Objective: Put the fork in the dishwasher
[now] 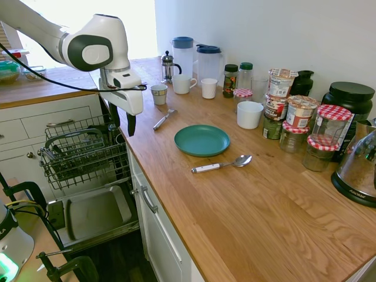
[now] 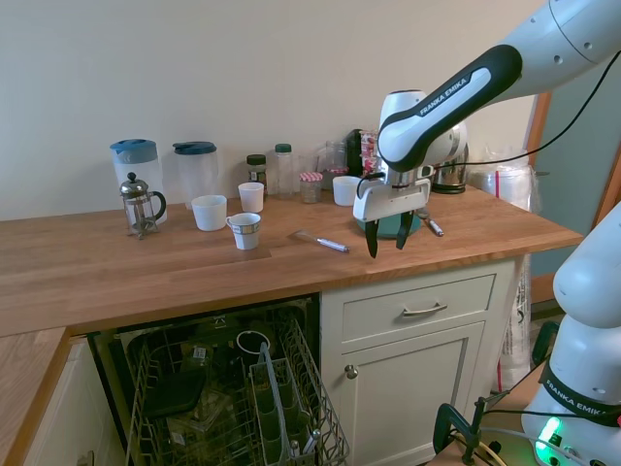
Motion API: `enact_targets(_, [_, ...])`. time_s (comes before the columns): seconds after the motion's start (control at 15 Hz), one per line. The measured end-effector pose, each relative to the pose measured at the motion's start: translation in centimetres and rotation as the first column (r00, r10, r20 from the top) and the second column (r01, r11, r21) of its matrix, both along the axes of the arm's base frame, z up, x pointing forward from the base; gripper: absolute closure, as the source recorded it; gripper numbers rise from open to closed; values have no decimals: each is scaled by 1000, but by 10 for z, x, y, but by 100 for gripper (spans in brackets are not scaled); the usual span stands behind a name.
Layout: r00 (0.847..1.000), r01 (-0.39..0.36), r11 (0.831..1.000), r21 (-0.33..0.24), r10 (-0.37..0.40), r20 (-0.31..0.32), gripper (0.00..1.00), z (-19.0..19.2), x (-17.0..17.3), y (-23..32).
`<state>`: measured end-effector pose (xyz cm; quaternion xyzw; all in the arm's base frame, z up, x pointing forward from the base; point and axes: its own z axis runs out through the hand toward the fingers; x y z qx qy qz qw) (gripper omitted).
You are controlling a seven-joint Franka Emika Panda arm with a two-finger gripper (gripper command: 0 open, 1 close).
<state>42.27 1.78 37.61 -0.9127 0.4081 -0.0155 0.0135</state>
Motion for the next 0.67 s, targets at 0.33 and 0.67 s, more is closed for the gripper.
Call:
enact_targets(0.33, [998, -38, 999, -35, 40, 50, 0, 4, 9, 6])
enact_targets(0.67, [983, -94, 993, -69, 103, 149, 0, -7, 53, 9])
